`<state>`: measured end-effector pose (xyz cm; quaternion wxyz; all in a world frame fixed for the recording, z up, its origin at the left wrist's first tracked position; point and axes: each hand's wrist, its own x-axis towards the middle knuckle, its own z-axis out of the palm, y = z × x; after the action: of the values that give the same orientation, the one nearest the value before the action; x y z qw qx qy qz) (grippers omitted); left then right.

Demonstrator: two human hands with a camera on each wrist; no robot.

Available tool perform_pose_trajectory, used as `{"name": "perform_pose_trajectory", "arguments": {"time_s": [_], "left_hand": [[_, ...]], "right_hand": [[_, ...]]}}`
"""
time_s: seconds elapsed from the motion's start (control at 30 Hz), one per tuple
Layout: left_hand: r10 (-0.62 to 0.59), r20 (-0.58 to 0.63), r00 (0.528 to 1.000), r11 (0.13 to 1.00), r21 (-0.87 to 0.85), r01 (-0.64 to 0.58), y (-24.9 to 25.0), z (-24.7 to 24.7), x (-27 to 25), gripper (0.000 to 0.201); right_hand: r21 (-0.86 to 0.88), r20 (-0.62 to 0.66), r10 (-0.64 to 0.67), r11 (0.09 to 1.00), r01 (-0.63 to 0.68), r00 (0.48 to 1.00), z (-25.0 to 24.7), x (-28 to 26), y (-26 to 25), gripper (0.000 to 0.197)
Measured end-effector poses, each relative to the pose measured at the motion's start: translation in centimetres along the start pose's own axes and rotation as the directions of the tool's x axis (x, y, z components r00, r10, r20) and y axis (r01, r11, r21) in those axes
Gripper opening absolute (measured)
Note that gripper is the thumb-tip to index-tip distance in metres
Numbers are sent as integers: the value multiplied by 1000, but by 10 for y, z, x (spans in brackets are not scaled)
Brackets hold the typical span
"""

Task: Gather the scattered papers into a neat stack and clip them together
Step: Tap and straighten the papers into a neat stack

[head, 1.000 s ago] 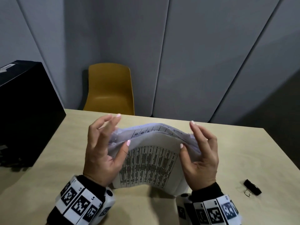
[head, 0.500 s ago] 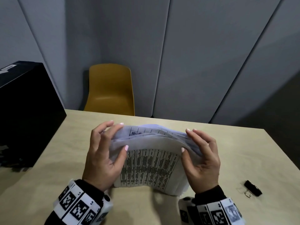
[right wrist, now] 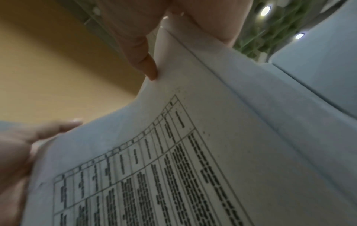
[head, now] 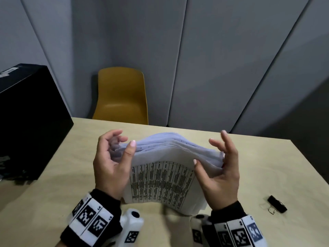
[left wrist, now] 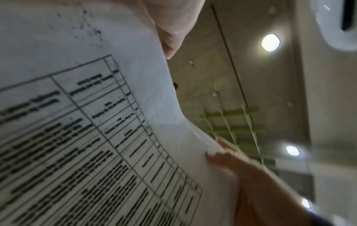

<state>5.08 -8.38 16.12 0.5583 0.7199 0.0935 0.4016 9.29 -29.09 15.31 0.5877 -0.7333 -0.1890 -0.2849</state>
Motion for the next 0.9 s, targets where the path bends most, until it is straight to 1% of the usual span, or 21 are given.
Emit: {"name": "perform_pose_trajectory", "arguments": {"time_s": [0.07, 0.1, 0.13, 0.2, 0.3, 0.37, 0.43, 0.47, 0.53, 0.63, 0.7, 0.8, 0.83, 0.9], "left_hand": [[-106, -51, 993, 990, -97, 101, -4, 2, 3, 29], [-136, -48, 990, 983, -131, 129, -7, 2, 4, 32], [-151, -32, 988, 979, -146, 145, -9, 4, 3, 37], [-176, -5, 984, 974, -145, 173, -11, 7, 2, 43], [-230, -32, 973, 962, -161, 222, -15, 9, 5, 35], [-257, -34, 966, 954, -170, 248, -16, 8, 8, 29], [-245, -14, 969, 955, -174, 239, -16, 9, 7, 24], [-228, -5, 974, 959, -174, 224, -14, 11, 6, 26], [-202, 7, 979, 963, -178, 200, -10, 15, 2, 34], [-206, -4, 979, 962, -185, 201, -10, 17, 3, 33], [-234, -13, 972, 953, -203, 227, -13, 16, 5, 29], [-267, -16, 964, 941, -219, 257, -16, 17, 6, 27], [-271, -13, 962, 940, -217, 262, -17, 18, 6, 22], [-267, -12, 964, 941, -221, 258, -16, 21, 4, 8]], "right_hand": [[59, 14, 152, 986, -153, 988, -6, 0, 8, 92], [102, 48, 225, 968, -229, 973, -9, -1, 11, 96], [133, 96, 278, 948, -289, 956, -11, -1, 13, 98], [149, 172, 313, 929, -338, 934, -12, -1, 15, 93], [148, 193, 307, 930, -337, 932, -10, -2, 19, 79], [164, 193, 328, 919, -359, 925, -9, -3, 18, 74], [213, 194, 353, 896, -390, 915, -7, -4, 14, 71], [246, 180, 356, 886, -392, 917, -5, -3, 12, 66], [282, 99, 366, 881, -379, 925, 1, 0, 8, 52], [322, -41, 417, 866, -383, 908, 11, 6, 5, 45], [374, -75, 458, 836, -401, 886, 16, 9, 6, 36], [420, -105, 489, 811, -407, 866, 17, 12, 10, 16], [420, -108, 484, 814, -402, 868, 16, 12, 9, 15], [400, -61, 414, 844, -358, 908, 16, 11, 3, 21]]}}
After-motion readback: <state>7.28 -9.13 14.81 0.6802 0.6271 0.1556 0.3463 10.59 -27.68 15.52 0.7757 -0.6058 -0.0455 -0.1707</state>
